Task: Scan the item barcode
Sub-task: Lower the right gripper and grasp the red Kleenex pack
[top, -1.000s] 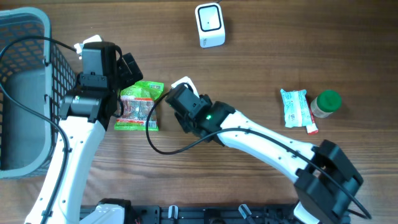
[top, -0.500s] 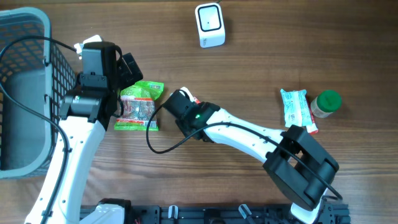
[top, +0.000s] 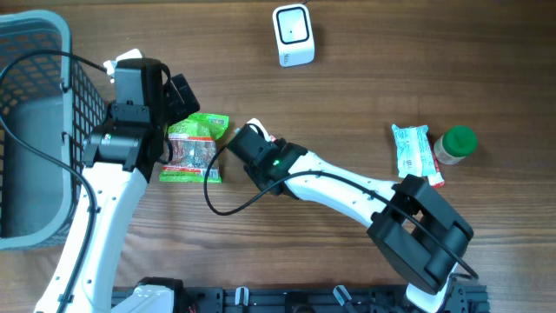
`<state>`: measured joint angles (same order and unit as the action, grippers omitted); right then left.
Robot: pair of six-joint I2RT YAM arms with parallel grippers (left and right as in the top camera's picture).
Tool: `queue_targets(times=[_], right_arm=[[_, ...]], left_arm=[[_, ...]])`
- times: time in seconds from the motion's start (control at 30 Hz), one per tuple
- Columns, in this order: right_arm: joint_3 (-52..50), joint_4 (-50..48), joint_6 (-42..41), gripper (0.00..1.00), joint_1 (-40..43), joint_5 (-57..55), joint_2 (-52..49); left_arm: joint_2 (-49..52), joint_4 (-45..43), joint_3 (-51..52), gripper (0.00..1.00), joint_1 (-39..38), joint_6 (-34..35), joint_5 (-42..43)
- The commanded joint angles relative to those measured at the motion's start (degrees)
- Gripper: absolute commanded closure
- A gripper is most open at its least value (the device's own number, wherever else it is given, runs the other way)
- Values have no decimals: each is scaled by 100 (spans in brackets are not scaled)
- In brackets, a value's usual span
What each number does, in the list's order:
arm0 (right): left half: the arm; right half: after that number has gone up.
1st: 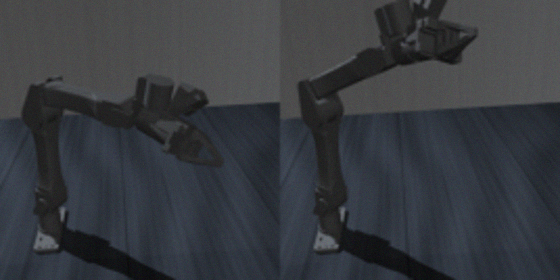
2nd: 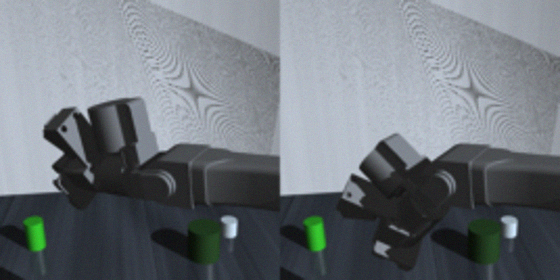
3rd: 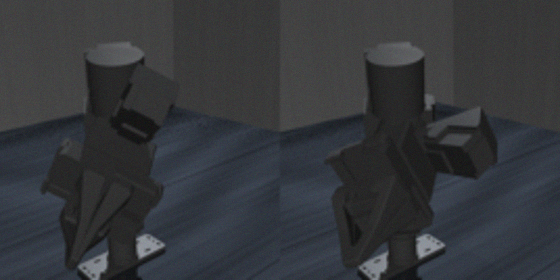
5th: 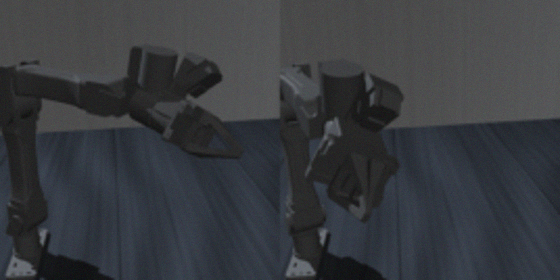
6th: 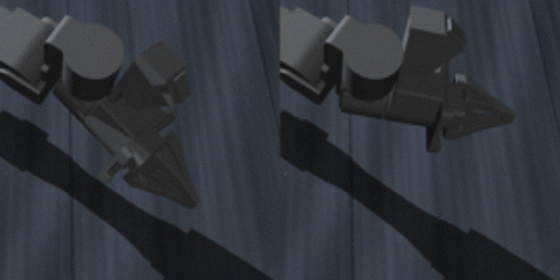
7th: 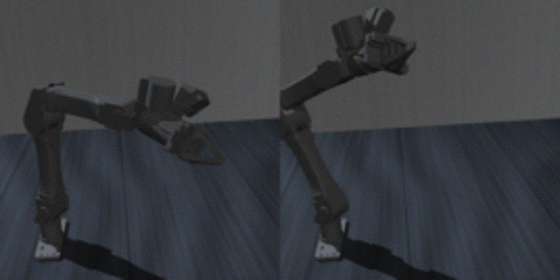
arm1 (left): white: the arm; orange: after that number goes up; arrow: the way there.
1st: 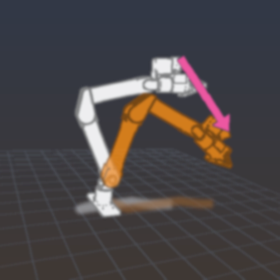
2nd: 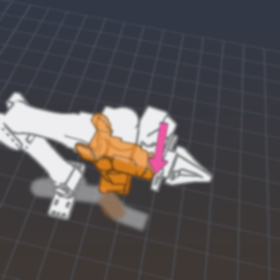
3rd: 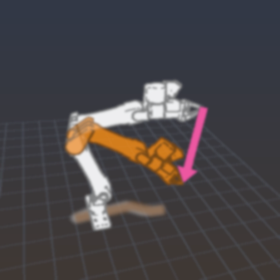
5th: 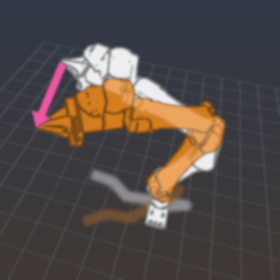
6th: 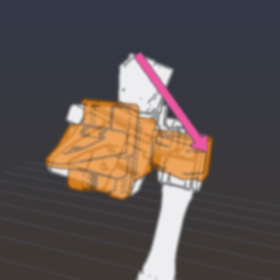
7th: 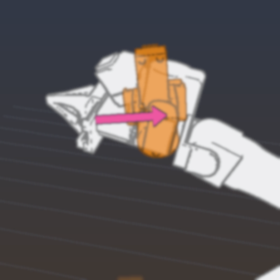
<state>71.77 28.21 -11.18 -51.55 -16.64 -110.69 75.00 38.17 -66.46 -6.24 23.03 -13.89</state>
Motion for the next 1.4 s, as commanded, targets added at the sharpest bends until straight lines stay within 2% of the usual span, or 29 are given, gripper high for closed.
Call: queue_targets(times=[0.0, 0.33, 0.53, 0.7, 0.9, 1.23, 1.3, 1.37], right_arm=[[-4, -85, 74, 60, 4, -199, -179], [-4, -118, 85, 60, 4, -184, -599], [-4, -66, 74, 66, 11, -459, -599], [-4, -52, 74, 63, 9, -688, -599], [-4, -50, 278, 77, 9, -667, -610], [-7, -55, 522, 79, 9, -997, -610], [-4, -61, 514, 96, 9, -990, -610], [2, -59, 501, 96, 9, -975, -597]], left_arm=[[0, -15, -63, 0, 31, -28, -94], [0, -15, -63, 0, 31, -28, -94], [0, -15, -63, 0, 31, -28, -94], [0, -15, -63, 0, 31, -28, -94], [0, -15, -63, 0, 31, -28, -94], [0, -15, -63, 0, 31, -28, -94], [0, -15, -63, 0, 31, -28, -94], [0, -15, -63, 0, 31, -28, -94]])
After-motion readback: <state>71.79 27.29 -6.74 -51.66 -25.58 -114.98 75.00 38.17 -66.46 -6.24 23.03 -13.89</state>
